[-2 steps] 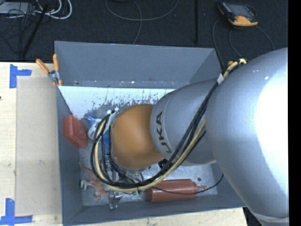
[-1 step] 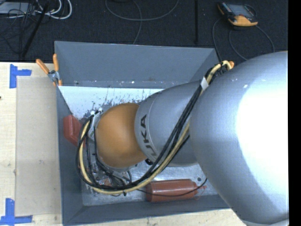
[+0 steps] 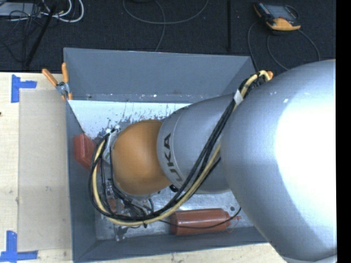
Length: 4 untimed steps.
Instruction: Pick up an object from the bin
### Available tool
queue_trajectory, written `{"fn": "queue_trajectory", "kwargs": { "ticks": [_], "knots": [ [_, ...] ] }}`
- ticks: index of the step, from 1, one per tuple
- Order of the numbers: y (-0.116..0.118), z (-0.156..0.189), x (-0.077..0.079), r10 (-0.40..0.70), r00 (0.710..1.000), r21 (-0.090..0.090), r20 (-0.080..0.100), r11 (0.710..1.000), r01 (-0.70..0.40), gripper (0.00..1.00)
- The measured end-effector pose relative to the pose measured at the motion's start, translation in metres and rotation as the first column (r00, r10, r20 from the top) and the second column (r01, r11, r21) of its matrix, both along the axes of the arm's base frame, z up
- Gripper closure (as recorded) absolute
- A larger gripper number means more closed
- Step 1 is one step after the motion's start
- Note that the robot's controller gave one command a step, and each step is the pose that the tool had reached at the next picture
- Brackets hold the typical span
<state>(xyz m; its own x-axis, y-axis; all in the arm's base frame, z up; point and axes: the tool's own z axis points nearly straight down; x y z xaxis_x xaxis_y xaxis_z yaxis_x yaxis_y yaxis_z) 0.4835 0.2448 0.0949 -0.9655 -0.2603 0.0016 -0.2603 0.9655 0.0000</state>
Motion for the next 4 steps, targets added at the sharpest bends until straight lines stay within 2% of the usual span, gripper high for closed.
{"fn": "queue_trajectory", "kwargs": {
  "ticks": [1, 2, 3, 4],
  "knots": [
    [0.0, 0.0, 0.0, -0.001, 1.0, 0.0, 0.0, 1.0, 0.001, 0.0],
    [-0.02, -0.016, 0.042, 0.009, 1.0, 0.002, 0.002, 1.0, -0.009, 0.0],
    [-0.045, -0.023, 0.022, 0.023, 1.0, 0.004, 0.007, 1.0, -0.023, 1.0],
    [-0.046, -0.023, 0.022, 0.022, 1.0, 0.005, 0.007, 1.0, -0.023, 1.0]
  ]
}}
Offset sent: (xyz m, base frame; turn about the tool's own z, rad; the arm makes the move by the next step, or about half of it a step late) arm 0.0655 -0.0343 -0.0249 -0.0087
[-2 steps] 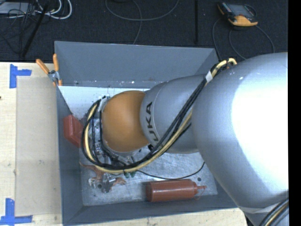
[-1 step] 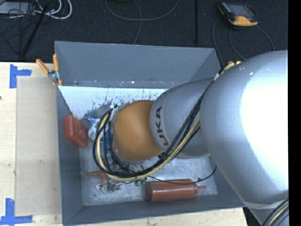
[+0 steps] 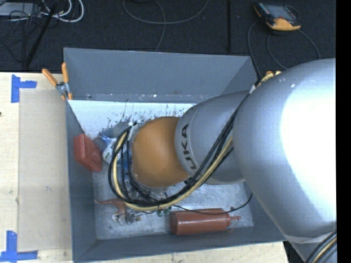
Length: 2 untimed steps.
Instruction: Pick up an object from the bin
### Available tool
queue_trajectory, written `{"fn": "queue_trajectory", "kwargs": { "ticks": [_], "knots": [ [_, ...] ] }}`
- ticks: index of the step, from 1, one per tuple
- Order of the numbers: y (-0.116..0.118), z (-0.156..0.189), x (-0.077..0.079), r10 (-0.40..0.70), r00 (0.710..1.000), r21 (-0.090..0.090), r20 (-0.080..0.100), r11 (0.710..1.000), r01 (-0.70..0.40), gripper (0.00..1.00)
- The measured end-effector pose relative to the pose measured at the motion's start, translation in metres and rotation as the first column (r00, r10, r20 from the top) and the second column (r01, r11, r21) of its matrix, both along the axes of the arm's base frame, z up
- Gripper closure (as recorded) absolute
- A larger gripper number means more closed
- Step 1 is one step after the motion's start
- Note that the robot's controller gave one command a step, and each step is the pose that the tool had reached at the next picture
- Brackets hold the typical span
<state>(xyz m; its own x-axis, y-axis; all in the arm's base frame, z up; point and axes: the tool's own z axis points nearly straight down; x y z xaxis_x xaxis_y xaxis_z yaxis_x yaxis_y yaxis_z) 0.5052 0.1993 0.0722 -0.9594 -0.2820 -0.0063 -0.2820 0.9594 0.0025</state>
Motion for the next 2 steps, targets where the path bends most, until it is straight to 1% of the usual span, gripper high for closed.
{"fn": "queue_trajectory", "kwargs": {
  "ticks": [1, 2],
  "knots": [
    [0.0049, 0.1933, -0.0208, -0.011, 1.0, -0.002, -0.001, 1.0, 0.011, 1.0],
    [0.0048, 0.1895, -0.0211, -0.011, 1.0, -0.004, -0.005, 1.0, 0.011, 1.0]
  ]
}}
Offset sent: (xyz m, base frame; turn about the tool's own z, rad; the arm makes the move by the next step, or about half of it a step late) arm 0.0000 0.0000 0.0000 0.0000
